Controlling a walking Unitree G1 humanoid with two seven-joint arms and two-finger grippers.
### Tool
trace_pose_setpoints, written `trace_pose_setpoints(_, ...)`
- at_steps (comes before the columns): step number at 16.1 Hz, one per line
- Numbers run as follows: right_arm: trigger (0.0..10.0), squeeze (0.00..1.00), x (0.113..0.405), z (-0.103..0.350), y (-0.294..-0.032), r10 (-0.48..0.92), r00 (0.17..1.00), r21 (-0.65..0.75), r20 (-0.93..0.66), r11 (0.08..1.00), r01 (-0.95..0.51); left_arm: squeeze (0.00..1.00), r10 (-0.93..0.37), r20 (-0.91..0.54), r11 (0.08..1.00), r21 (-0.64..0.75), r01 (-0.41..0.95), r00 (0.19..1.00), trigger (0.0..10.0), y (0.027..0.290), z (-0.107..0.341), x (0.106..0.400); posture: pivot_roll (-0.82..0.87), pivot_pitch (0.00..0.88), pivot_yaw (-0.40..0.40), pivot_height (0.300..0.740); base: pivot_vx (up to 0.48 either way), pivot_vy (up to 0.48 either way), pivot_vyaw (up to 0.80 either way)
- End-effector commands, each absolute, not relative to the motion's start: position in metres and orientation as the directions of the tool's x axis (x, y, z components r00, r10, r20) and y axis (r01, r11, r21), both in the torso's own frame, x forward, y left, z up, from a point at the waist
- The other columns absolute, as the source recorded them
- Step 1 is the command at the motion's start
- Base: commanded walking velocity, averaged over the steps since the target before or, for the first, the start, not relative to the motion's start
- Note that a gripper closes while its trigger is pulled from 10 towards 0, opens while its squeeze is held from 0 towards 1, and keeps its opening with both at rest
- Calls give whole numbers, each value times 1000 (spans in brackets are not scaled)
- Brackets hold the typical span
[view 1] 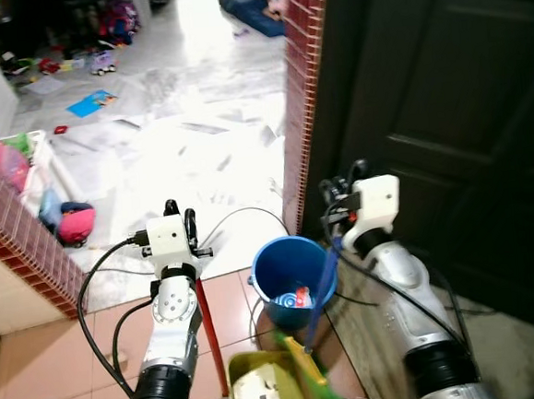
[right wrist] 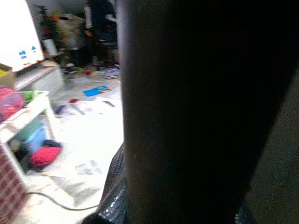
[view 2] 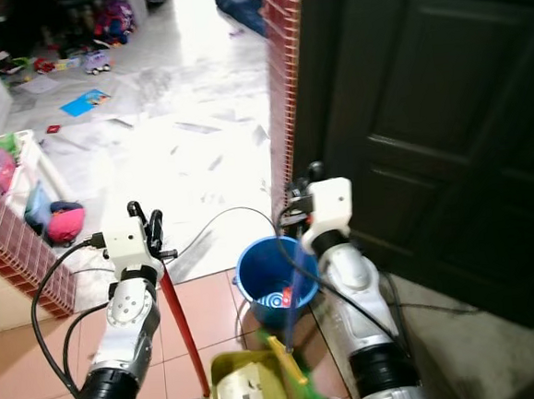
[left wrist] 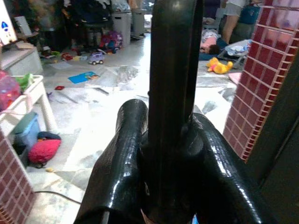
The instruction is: Sweep floor
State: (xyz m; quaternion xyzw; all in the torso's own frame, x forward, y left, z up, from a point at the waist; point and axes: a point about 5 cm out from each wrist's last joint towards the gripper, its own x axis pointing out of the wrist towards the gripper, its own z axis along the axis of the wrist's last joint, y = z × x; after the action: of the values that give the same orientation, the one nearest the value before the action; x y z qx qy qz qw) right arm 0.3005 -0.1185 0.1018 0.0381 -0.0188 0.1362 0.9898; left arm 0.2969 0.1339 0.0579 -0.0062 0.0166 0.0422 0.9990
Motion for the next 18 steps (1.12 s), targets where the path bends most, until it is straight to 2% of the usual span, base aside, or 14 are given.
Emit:
trace_pose_setpoints(1, 10000, 0, 303, 115, -118, 266, 959, 80, 101, 958, -274, 0, 52, 13, 999, 1, -52, 999, 10000, 128, 70, 302, -93, 0, 41, 740, 0, 480, 619)
trace_pose_setpoints(3, 10000, 0, 304, 116, -118, 264, 959, 76, 103, 959, -272, 0, 36, 10, 999, 1, -36, 999, 10000, 125, 71, 303, -95, 0, 42, 740, 0, 480, 616)
trace_pose_setpoints(6, 10000, 0, 304, 114, -118, 265, 959, 70, 98, 960, -272, 0, 24, 13, 1000, -2, -24, 1000, 10000, 122, 74, 304, -93, 0, 41, 740, 0, 480, 0)
trace_pose_setpoints(11, 10000, 0, 303, 114, -116, 273, 957, 60, 97, 958, -280, 0, 17, 28, 1000, 8, -17, 999, 10000, 121, 77, 302, -92, 0, 42, 740, 0, 0, 0)
trace_pose_setpoints(18, 10000, 0, 301, 113, -114, 283, 954, 44, 98, 956, -288, 0, 8, 28, 1000, 1, -8, 1000, 10000, 118, 80, 304, -92, 0, 47, 740, -336, 0, 0)
